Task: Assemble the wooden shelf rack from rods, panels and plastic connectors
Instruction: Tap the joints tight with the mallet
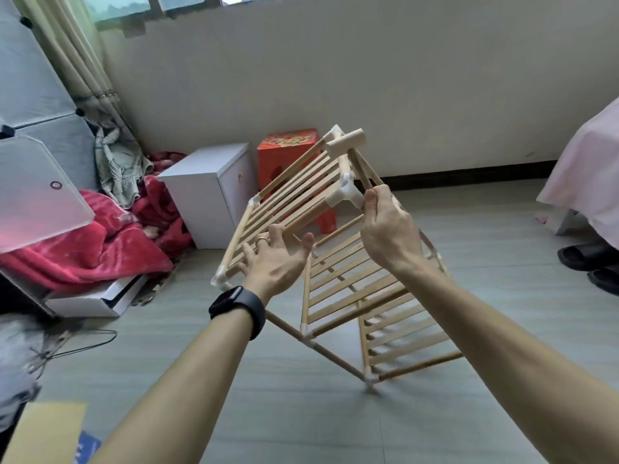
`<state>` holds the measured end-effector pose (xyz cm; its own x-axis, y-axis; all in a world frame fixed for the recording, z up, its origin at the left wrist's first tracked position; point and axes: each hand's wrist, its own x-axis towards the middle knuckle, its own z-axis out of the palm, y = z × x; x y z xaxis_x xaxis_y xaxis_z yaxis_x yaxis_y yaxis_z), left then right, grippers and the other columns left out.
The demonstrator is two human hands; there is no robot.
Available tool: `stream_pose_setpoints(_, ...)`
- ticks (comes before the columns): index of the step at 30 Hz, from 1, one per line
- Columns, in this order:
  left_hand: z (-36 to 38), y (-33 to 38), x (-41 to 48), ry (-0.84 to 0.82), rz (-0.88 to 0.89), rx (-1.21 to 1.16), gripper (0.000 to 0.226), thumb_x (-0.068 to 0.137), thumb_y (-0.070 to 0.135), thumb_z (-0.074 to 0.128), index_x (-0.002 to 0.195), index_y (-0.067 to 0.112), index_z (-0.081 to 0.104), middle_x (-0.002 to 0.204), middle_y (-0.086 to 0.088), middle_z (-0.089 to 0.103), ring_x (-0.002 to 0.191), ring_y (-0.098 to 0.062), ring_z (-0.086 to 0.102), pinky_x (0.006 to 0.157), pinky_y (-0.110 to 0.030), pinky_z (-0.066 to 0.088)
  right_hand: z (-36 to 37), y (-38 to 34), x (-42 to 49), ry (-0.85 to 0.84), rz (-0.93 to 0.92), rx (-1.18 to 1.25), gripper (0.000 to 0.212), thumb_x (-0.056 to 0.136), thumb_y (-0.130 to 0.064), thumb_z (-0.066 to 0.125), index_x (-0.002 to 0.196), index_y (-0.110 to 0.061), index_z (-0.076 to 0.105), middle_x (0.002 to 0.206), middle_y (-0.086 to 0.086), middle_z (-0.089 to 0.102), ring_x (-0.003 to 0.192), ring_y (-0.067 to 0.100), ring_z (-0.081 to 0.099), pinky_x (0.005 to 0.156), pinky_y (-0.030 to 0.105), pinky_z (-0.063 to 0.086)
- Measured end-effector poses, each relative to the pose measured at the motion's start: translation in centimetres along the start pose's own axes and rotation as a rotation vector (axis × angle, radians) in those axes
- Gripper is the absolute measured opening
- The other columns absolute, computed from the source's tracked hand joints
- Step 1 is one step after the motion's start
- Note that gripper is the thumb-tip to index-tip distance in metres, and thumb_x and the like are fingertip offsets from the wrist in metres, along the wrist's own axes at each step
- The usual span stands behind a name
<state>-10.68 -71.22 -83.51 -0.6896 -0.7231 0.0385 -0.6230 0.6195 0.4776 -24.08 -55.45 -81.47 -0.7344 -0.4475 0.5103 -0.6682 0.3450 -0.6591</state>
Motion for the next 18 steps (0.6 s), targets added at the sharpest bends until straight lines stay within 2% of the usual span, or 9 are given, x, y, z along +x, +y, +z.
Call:
stream_pose_setpoints(1,0.3,-0.3,0.0,0.024,0.022,0.002,0.035,0.096,0.073,0.024,0.104,0.04,0.018,0.137,-0.023,0.042,0.14,-0.049,0.028,0.113,-0.066,0.021,0.0,-0.1,-0.1,0.016,-0.024,-0.032,0.035,0.111,-0.04,0.022,0.105,-0.015,0.047,0.071,-0.003,0.051,0.061,0.015,0.053,0.051,0.031,0.037)
stream_pose_setpoints(3,1.2,-1.3,-0.3,0.08,0.061,-0.006,0.022,0.104,0.055,0.026,0.105,0.033,0.022,0.127,-0.02,0.049,0.124,-0.048,0.045,0.105,-0.06,0.034,0.2,-0.4,-0.2,0.012,-0.091,-0.109,0.035,0.111,-0.039,0.023,0.106,-0.016,0.048,0.068,-0.004,0.051,0.058,0.013,0.052,0.05,0.031,0.037)
stream_pose_setpoints(6,3.3,-4.0,-1.3,0.086,0.053,-0.071,0.031,0.107,0.045,0.028,0.122,0.018,0.035,0.126,-0.022,0.053,0.108,-0.042,0.054,0.086,-0.048,0.042,1.5,-0.5,-0.9,-0.031,-0.171,-0.17,0.034,0.111,-0.039,0.025,0.105,-0.018,0.05,0.064,-0.003,0.054,0.052,0.014,0.052,0.048,0.032,0.041)
stream_pose_setpoints(10,7.3,-4.0,-3.4,0.054,0.068,-0.205,0.02,0.107,0.04,0.032,0.109,0.021,0.037,0.11,-0.015,0.061,0.09,-0.033,0.057,0.077,-0.048,0.048,4.5,1.4,-3.9,-0.053,-0.239,-0.148,0.033,0.111,-0.037,0.031,0.1,-0.014,0.052,0.068,0.001,0.054,0.051,0.018,0.05,0.046,0.032,0.043)
stream_pose_setpoints(12,9.2,-3.1,-3.9,0.049,0.071,-0.186,0.023,0.106,0.043,0.033,0.108,0.022,0.041,0.108,-0.01,0.063,0.092,-0.034,0.059,0.076,-0.046,0.048,6.0,3.1,-5.9,-0.115,-0.236,-0.18,0.031,0.11,-0.036,0.032,0.099,-0.014,0.052,0.073,0.003,0.053,0.06,0.021,0.051,0.053,0.036,0.043)
stream_pose_setpoints(15,13.7,-4.1,-5.6,-0.066,-0.065,-0.206,0.027,0.106,0.044,0.035,0.117,0.025,0.049,0.111,-0.004,0.066,0.1,-0.034,0.062,0.074,-0.039,0.043,7.1,5.8,-8.4,-0.299,-0.126,-0.125,0.028,0.109,-0.036,0.033,0.099,-0.019,0.052,0.084,-0.002,0.053,0.074,0.018,0.052,0.065,0.035,0.04)
stream_pose_setpoints(16,15.3,-5.0,-6.3,-0.091,-0.133,-0.272,0.025,0.107,0.042,0.036,0.12,0.026,0.05,0.113,-0.004,0.067,0.099,-0.033,0.062,0.075,-0.037,0.043,7.0,6.7,-9.2,-0.325,-0.09,-0.068,0.027,0.109,-0.038,0.033,0.098,-0.022,0.053,0.086,-0.004,0.053,0.074,0.015,0.053,0.065,0.033,0.04)
stream_pose_setpoints(18,17.7,-6.7,-7.6,-0.118,-0.269,-0.363,0.025,0.107,0.041,0.036,0.119,0.025,0.051,0.108,-0.005,0.067,0.089,-0.029,0.058,0.074,-0.034,0.042,5.7,8.6,-11.0,-0.274,-0.056,0.008,0.028,0.108,-0.043,0.033,0.103,-0.027,0.055,0.088,-0.007,0.054,0.072,0.012,0.055,0.059,0.03,0.04)
